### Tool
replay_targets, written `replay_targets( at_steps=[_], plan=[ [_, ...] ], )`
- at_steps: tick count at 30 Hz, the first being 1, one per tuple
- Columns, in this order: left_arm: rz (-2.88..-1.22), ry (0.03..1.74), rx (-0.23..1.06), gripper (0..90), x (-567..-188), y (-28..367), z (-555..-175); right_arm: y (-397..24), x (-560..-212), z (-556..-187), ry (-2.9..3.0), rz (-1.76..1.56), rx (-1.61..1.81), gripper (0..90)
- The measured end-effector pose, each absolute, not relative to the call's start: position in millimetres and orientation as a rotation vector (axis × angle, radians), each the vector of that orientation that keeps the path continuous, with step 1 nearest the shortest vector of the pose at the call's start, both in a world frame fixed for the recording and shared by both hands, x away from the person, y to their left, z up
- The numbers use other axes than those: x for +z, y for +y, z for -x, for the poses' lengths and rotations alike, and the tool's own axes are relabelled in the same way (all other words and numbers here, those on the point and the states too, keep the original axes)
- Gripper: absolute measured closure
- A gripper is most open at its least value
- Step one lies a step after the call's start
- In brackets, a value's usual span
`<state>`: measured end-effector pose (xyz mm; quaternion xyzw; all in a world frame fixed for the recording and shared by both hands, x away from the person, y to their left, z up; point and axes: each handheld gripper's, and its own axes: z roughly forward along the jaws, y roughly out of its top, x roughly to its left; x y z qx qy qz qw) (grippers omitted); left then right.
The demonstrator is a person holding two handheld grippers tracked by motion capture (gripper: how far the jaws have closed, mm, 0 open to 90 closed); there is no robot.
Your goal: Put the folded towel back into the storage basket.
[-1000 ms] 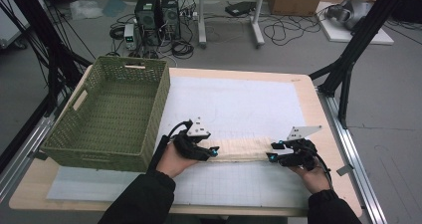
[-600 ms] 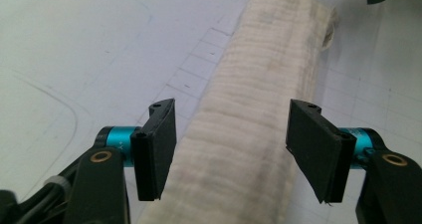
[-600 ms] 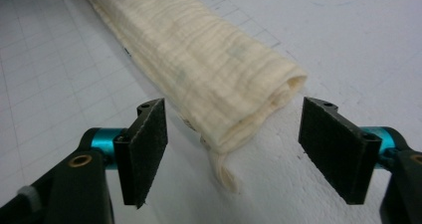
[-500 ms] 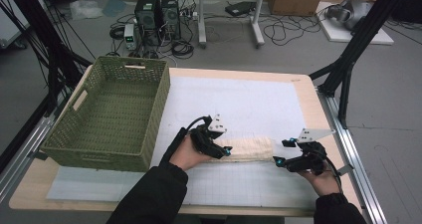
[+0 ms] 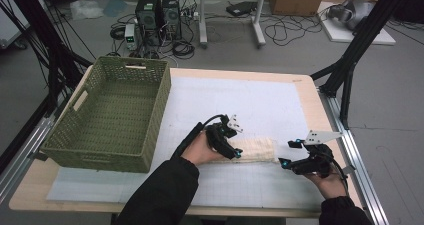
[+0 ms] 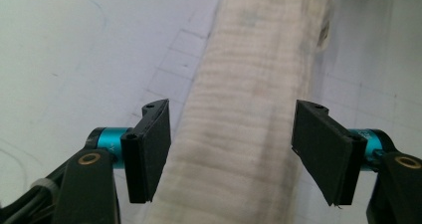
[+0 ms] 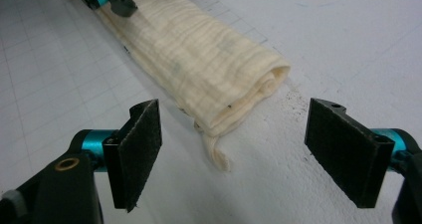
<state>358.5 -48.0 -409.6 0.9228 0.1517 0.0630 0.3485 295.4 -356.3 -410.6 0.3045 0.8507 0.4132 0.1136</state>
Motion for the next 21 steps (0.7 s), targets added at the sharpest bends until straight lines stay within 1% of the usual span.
replay_targets(
  at_steps=[7,12,21],
  plan=[
    [-2.459,0.387,0.096,30.7,-427.8,-57.7,-362.1,-355.4,-411.7,-296.1,2.498,-0.887,1.212,21.8],
    [-2.454,0.388,0.092,26.6,-431.1,-59.0,-362.1,-354.0,-412.1,-295.9,2.501,-0.885,1.212,21.8],
    [-2.443,0.392,0.095,24.1,-433.1,-58.6,-359.2,-352.8,-412.0,-295.7,2.500,-0.882,1.208,21.8]
  ],
)
